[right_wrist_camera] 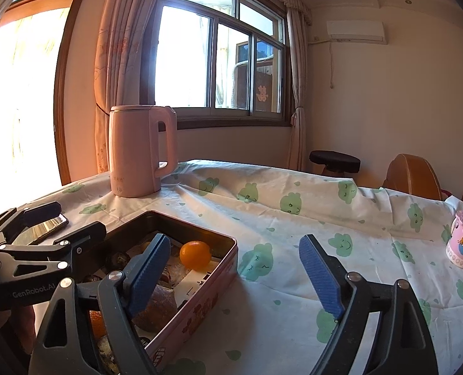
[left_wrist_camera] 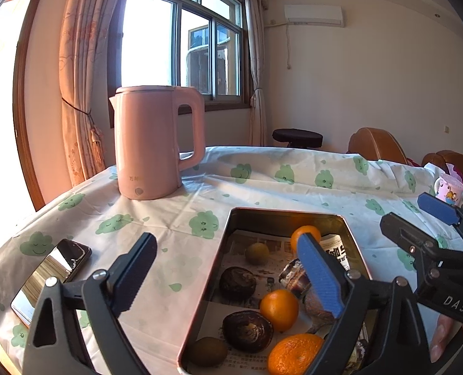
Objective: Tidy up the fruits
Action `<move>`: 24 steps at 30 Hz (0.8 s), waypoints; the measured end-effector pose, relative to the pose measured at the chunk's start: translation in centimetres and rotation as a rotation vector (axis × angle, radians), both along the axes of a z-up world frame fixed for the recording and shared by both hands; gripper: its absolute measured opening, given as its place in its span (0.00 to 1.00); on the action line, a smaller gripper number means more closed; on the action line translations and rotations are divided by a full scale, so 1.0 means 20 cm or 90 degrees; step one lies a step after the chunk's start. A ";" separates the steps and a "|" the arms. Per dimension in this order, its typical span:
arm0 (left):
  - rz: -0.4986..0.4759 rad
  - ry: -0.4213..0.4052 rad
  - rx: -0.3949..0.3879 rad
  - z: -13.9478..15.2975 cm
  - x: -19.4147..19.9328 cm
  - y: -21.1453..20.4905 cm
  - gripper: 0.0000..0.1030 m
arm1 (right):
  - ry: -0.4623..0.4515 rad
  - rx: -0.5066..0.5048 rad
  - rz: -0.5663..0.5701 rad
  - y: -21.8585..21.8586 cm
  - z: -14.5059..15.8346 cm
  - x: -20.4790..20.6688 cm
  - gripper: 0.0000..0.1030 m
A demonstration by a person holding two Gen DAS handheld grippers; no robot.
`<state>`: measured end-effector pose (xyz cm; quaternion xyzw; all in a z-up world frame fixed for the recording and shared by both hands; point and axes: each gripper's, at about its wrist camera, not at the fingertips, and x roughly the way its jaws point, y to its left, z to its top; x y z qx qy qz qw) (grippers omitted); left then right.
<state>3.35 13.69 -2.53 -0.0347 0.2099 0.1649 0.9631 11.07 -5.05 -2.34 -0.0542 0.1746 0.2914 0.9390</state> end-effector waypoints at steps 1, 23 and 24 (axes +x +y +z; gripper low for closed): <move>0.000 -0.001 0.000 0.00 0.00 0.00 0.92 | 0.000 0.001 -0.001 0.00 0.00 0.00 0.85; 0.003 -0.002 0.001 0.00 -0.01 0.01 0.98 | 0.001 0.007 -0.011 -0.02 0.00 0.01 0.92; 0.003 -0.003 0.001 0.00 -0.01 0.01 0.98 | 0.001 0.007 -0.011 -0.02 0.00 0.01 0.92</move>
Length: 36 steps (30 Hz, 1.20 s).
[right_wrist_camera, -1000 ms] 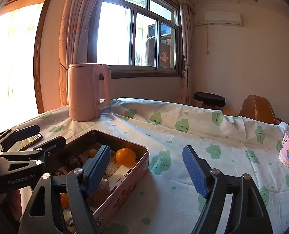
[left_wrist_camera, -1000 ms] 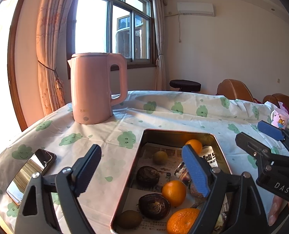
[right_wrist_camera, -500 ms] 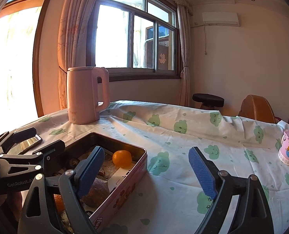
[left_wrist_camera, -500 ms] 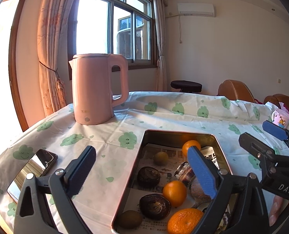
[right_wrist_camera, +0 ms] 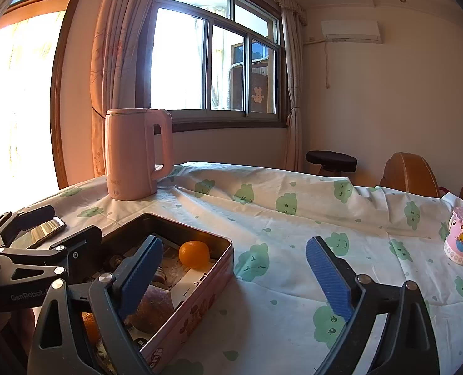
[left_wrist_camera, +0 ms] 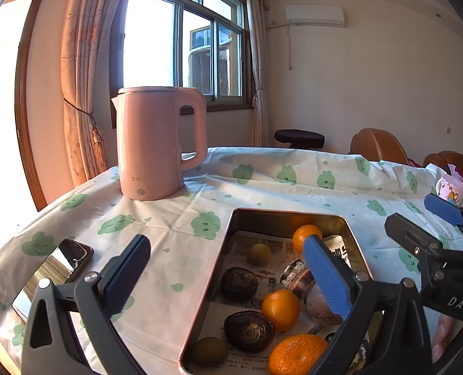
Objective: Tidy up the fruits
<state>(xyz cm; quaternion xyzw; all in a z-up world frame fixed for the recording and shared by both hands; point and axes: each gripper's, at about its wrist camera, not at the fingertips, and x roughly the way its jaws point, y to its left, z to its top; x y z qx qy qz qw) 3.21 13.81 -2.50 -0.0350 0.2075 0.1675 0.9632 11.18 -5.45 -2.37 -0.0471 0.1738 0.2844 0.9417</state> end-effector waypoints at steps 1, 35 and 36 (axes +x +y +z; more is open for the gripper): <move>0.000 0.000 0.000 0.00 0.00 0.00 0.98 | 0.000 0.000 -0.001 0.00 0.00 0.00 0.92; -0.005 -0.010 0.011 0.01 -0.01 -0.02 1.00 | -0.002 0.000 -0.002 0.00 0.00 0.00 0.92; -0.006 -0.009 0.010 0.00 -0.01 -0.02 1.00 | -0.002 0.000 -0.002 0.00 0.00 0.00 0.92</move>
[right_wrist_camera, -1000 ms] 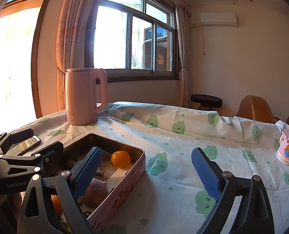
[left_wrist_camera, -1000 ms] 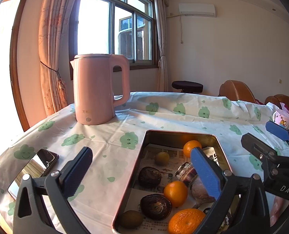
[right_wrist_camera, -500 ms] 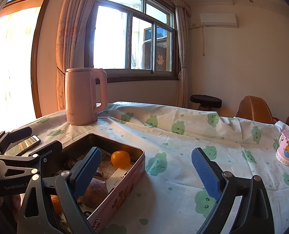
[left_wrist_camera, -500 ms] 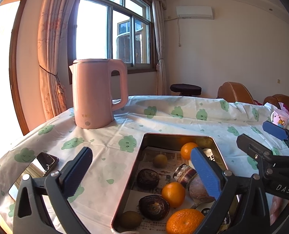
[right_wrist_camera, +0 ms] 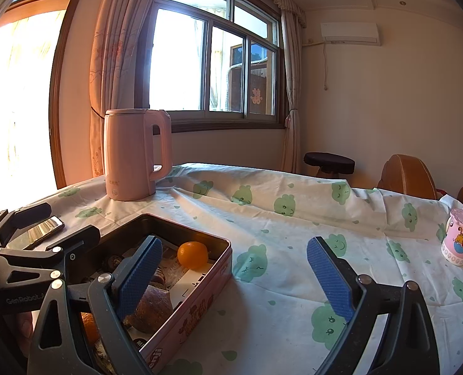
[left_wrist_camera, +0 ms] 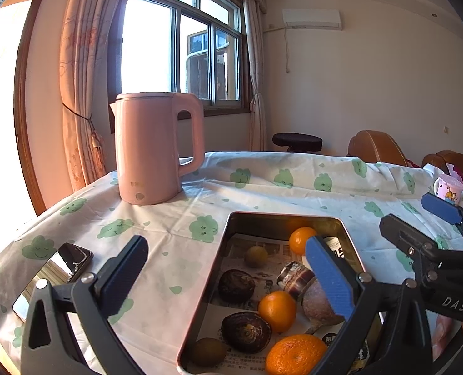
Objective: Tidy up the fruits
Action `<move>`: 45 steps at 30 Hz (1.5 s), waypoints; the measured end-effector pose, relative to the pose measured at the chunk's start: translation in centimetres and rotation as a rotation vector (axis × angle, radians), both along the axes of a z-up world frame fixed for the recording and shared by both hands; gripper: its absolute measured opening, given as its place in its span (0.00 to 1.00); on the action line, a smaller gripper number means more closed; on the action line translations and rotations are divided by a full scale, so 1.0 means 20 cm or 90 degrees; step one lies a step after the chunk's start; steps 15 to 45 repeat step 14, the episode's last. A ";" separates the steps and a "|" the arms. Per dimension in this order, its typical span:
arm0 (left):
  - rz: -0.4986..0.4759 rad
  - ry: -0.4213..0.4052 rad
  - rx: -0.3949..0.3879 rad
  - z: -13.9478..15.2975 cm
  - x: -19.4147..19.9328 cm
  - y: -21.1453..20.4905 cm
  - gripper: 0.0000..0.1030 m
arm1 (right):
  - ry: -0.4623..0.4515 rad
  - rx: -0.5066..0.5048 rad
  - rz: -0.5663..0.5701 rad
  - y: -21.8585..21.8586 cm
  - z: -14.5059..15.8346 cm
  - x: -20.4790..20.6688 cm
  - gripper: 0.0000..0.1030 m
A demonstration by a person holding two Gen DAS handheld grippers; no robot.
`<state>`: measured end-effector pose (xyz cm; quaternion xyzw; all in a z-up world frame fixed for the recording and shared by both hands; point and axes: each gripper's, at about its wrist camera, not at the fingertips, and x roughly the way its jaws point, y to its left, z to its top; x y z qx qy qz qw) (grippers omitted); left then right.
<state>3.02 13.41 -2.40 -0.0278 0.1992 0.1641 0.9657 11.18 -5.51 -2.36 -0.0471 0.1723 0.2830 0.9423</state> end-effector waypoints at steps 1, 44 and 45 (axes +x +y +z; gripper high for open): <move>0.000 0.000 -0.001 0.00 0.00 0.00 1.00 | 0.000 0.000 0.000 0.00 0.00 0.00 0.92; -0.008 0.002 -0.002 -0.01 0.00 -0.01 1.00 | -0.001 0.007 -0.002 -0.02 0.00 0.00 0.92; -0.008 0.002 -0.002 -0.01 0.00 -0.01 1.00 | -0.001 0.007 -0.002 -0.02 0.00 0.00 0.92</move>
